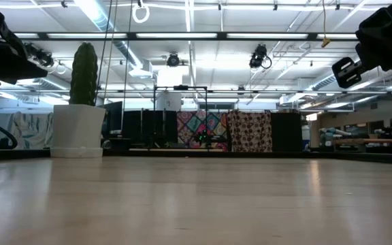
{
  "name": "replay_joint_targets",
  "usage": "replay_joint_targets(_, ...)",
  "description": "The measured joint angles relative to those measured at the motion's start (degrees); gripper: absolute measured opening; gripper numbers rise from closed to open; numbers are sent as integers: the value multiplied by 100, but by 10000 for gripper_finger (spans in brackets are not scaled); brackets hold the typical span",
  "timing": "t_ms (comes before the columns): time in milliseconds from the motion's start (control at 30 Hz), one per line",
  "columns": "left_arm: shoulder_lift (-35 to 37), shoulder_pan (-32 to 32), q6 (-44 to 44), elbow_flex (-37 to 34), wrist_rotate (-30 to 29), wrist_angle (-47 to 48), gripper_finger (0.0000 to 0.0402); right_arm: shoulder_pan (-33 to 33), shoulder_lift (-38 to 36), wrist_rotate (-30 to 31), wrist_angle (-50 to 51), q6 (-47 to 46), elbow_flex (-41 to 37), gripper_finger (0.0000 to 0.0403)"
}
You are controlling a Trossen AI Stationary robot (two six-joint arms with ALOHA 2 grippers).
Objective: Nest measuring cups in basket
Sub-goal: Return to Home Position
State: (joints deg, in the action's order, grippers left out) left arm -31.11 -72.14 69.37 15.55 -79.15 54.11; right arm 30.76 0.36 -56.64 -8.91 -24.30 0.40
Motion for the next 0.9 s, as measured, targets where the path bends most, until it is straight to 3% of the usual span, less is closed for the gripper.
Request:
replay_joint_targets(367, 0, 0, -654, 0, -2, 11, 153, 0, 0, 4, 0, 1, 0, 13)
replay_joint_targets(900, 0, 0, -559, 0, -2, -20, 153, 0, 0, 13, 0, 1, -2, 13)
